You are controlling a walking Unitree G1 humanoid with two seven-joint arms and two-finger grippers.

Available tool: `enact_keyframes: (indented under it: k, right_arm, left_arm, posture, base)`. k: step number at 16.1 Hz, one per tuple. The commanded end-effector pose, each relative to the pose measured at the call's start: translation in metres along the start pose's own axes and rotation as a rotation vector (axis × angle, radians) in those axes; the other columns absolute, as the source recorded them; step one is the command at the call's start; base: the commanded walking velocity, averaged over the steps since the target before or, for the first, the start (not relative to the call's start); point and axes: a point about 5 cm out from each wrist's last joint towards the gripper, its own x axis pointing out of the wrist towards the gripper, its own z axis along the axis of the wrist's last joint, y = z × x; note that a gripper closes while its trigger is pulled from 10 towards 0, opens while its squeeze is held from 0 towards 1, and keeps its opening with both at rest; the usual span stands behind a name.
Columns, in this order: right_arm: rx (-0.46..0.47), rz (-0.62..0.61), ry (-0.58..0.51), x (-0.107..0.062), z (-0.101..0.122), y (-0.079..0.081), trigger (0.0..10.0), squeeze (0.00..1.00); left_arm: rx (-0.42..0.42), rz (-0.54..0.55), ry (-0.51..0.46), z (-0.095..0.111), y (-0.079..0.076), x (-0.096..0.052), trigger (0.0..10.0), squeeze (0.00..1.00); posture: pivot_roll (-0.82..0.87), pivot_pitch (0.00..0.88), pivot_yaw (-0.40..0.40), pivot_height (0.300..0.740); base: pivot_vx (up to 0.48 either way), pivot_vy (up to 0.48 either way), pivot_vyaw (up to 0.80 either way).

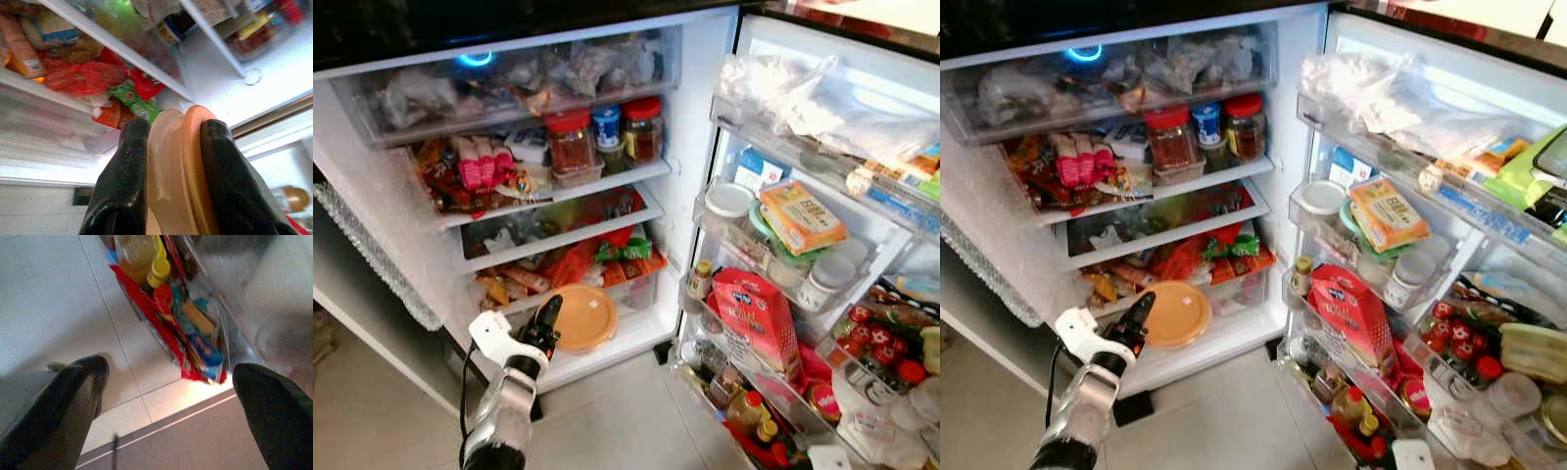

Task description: Restocking fridge

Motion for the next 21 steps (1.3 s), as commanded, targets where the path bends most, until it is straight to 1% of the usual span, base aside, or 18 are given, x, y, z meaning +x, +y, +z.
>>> enact_keyframes:
  k: [1,3,4,5,6,7,8,10,11,13,15,17,18,21]
  right_arm:
    - [-0.013,0.02,0.0,0.002,0.004,0.013,10.0,0.0]
    - [-0.01,0.03,-0.011,0.003,0.009,0.024,10.0,0.0]
    - [-0.012,0.034,-0.011,0.004,0.01,0.028,10.0,0.0]
    - [-0.019,0.039,-0.012,0.004,0.01,0.032,10.0,0.0]
    - [-0.038,0.037,-0.01,0.004,0.011,0.033,10.0,0.0]
    - [-0.04,0.04,-0.007,0.004,0.01,0.034,10.0,0.0]
    - [-0.05,0.045,-0.001,0.004,0.009,0.034,10.0,0.0]
    - [-0.066,0.046,0.006,0.004,0.009,0.032,10.0,0.0]
    - [-0.076,0.05,0.006,0.004,0.009,0.033,10.0,0.0]
    - [-0.104,0.062,0.011,0.004,0.008,0.036,10.0,0.0]
    - [-0.098,0.061,0.016,0.004,0.008,0.035,10.0,0.0]
    - [-0.094,0.052,0.04,0.0,-0.01,0.024,10.0,0.0]
    - [-0.091,0.05,0.047,-0.001,-0.014,0.021,10.0,0.0]
    - [-0.058,0.045,0.071,-0.005,-0.029,0.019,10.0,0.0]
  left_arm:
    - [-0.017,-0.046,0.011,0.0,-0.005,-0.003,10.0,0.0]
    - [0.004,-0.073,0.017,0.0,-0.01,-0.007,10.0,0.0]
    - [0.04,-0.082,0.021,0.0,-0.013,-0.007,10.0,0.0]
    - [0.123,-0.085,0.031,0.002,-0.016,-0.007,10.0,0.0]
    - [0.175,-0.123,0.044,0.003,-0.024,-0.008,10.0,0.0]
    - [0.145,-0.166,0.046,0.004,-0.035,-0.007,10.0,0.0]
    - [0.12,-0.22,0.075,0.002,-0.044,-0.008,10.0,0.0]
    - [0.121,-0.241,0.097,-0.004,-0.051,-0.011,10.0,0.0]
    - [0.122,-0.233,0.095,-0.004,-0.051,-0.012,10.0,0.0]
    - [0.128,-0.231,0.086,0.002,-0.054,-0.012,10.0,0.0]
    - [0.138,-0.247,0.101,0.003,-0.059,-0.011,10.0,0.0]
    - [0.147,-0.255,0.121,0.0,-0.061,-0.011,10.0,0.0]
    - [0.153,-0.257,0.131,-0.002,-0.061,-0.012,10.0,0.0]
    - [0.155,-0.28,0.153,-0.005,-0.069,-0.008,10.0,0.0]
  posture:
    - [-0.08,0.0,-0.003,0.74]
    - [-0.07,0.0,-0.001,0.74]
    - [-0.06,0.0,0.002,0.74]
    - [-0.06,0.0,0.005,0.74]
    - [-0.04,0.0,0.006,0.74]
    - [-0.04,0.0,0.004,0.74]
    - [-0.04,0.0,0.0,0.74]
    - [-0.04,0.0,-0.01,0.74]
    - [-0.03,0.0,-0.013,0.74]
    - [-0.03,0.0,-0.012,0.74]
    - [-0.04,0.0,-0.004,0.74]
    - [-0.05,0.0,0.004,0.74]
    - [-0.05,0.0,0.007,0.74]
    - [-0.06,0.0,0.017,0.74]
  base:
    - [0.0,0.0,0.0]
    - [0.0,0.0,0.0]
    - [0.0,0.0,0.0]
    - [0.0,0.0,0.0]
    - [0.0,0.0,0.0]
    - [0.0,0.0,0.0]
    - [0.0,0.0,0.0]
    - [0.0,0.0,0.0]
    - [0.0,0.0,0.0]
    - [0.0,0.0,0.68]
    - [0.0,0.0,0.8]
    - [0.0,0.0,0.8]
    - [0.0,0.0,0.8]
    - [0.0,0.0,0.0]
